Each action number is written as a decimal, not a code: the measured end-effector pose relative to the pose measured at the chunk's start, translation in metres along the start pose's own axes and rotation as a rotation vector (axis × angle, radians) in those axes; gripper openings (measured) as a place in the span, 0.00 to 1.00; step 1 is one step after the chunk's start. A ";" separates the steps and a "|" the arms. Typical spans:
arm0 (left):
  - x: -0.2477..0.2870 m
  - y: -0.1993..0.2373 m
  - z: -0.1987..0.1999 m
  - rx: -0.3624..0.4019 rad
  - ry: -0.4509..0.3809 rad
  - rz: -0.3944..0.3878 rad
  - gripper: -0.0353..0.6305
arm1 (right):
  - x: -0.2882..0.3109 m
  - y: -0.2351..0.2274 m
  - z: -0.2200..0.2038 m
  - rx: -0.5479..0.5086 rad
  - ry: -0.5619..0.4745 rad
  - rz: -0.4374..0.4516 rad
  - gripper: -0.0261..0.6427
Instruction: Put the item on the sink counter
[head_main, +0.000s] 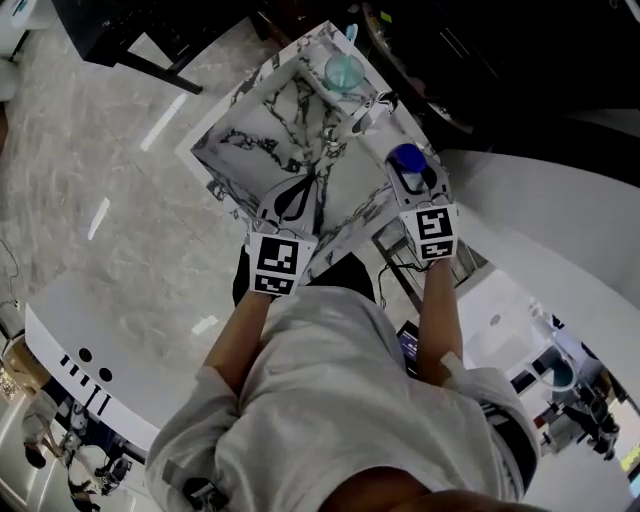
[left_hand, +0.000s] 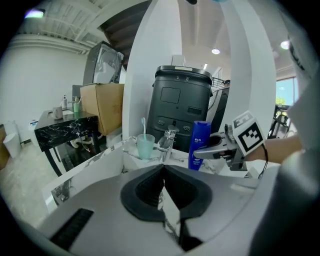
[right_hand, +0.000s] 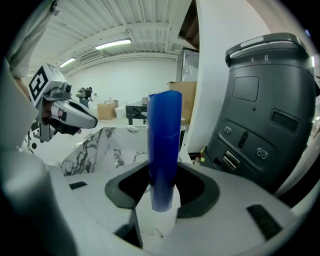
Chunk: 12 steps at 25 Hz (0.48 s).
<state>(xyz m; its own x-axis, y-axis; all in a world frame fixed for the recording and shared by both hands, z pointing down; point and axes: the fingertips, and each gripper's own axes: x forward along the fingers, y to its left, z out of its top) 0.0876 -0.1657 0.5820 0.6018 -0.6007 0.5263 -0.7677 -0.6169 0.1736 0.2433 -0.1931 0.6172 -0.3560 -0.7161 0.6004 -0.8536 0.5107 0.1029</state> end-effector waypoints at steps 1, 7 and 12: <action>-0.001 0.001 0.000 -0.007 -0.002 0.011 0.07 | 0.002 -0.003 -0.001 -0.003 0.005 0.003 0.28; -0.004 -0.001 0.003 -0.010 -0.005 0.032 0.07 | 0.012 -0.010 -0.010 -0.026 0.032 0.020 0.28; 0.001 -0.005 0.005 -0.025 -0.001 0.026 0.07 | 0.021 -0.013 -0.015 -0.029 0.040 0.037 0.28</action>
<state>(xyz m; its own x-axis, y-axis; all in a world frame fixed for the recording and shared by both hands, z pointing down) 0.0930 -0.1655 0.5773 0.5816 -0.6172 0.5299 -0.7885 -0.5879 0.1805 0.2521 -0.2076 0.6403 -0.3706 -0.6772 0.6356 -0.8289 0.5499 0.1027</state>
